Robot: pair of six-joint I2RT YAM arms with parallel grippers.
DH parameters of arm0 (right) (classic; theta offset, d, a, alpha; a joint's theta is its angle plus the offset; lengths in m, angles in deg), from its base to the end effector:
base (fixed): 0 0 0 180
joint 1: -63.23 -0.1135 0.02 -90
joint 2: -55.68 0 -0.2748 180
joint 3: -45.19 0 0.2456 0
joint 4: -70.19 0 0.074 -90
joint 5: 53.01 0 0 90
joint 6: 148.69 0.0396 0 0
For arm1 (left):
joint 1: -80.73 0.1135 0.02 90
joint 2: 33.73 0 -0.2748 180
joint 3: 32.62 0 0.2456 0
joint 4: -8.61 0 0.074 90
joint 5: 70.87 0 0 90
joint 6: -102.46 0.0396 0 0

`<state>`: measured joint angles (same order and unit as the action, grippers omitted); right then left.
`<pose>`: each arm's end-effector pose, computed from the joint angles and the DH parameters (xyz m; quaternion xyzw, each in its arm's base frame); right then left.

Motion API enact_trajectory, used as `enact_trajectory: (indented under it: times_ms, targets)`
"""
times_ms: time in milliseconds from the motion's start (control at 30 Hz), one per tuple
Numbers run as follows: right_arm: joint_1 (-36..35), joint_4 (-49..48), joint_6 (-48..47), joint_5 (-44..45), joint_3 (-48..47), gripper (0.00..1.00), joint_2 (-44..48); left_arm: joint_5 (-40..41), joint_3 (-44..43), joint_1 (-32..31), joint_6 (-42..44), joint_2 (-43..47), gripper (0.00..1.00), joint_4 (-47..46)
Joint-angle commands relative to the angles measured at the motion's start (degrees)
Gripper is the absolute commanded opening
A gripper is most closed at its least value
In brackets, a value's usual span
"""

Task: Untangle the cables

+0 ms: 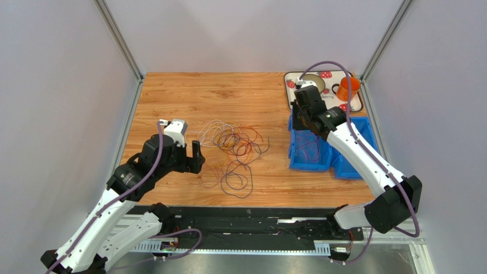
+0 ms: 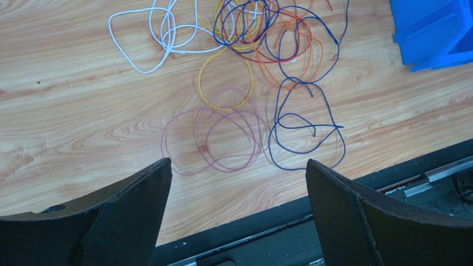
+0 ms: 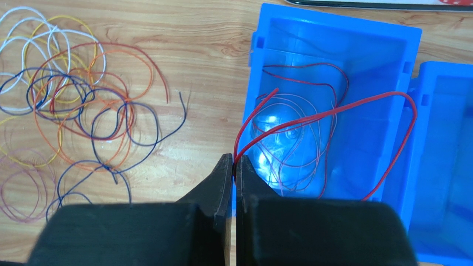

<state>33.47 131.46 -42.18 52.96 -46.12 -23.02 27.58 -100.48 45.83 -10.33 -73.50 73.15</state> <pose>0.2484 0.1295 0.3524 -0.0582 0.9260 0.0178 0.3725 0.0989 -0.0619 0.3377 0.0609 0.8889 -0.1591 0.4253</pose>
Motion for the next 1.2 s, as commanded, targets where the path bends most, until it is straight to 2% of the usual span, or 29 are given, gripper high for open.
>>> enact_trajectory:
  times_ms: [0,133,433,733,800,833,900,933,967,1067,1167]
  targets:
    - [5.67,-7.13,-1.48,-6.37,2.89,0.00,1.18,-2.03,-0.52,-0.26,1.16,0.48,0.98,-1.87]
    - [8.66,-10.82,-1.22,-12.00,5.70,0.00,-0.14,-3.44,0.19,-0.35,2.04,1.36,0.98,-2.84]
    - [12.18,-16.02,0.18,-17.89,9.14,0.00,-5.85,-5.55,0.01,-0.35,2.66,-0.57,0.94,-2.58]
    - [12.80,-14.18,1.68,-11.58,8.09,0.00,-8.58,-5.90,0.28,-0.35,2.75,-0.66,0.94,-2.67]
    - [12.88,-13.22,1.68,-11.40,7.39,0.04,-8.23,-6.07,0.19,-0.35,2.75,-0.75,0.94,-2.75]
    - [12.88,-12.77,1.77,-10.96,7.12,0.12,-7.97,-6.16,0.19,-0.26,2.83,-0.84,0.94,-2.67]
    - [12.80,-11.46,1.59,-9.82,6.51,0.22,-7.44,-6.25,0.10,-0.26,2.83,-0.75,0.94,-2.67]
    - [12.80,-11.02,1.51,-8.94,6.33,0.31,-6.74,-6.25,0.19,-0.26,2.83,-0.66,0.94,-2.67]
    - [12.80,-10.49,1.33,-8.33,6.15,0.35,-6.30,-6.25,0.19,-0.35,2.83,-0.57,0.94,-2.67]
    - [12.80,-8.73,1.24,-7.27,5.36,0.44,-4.19,-6.34,0.19,-0.26,2.75,-0.57,0.94,-2.84]
    - [12.80,-6.62,1.86,-6.82,4.48,0.45,-1.56,-6.43,0.19,-0.26,2.92,-0.66,0.94,-2.84]
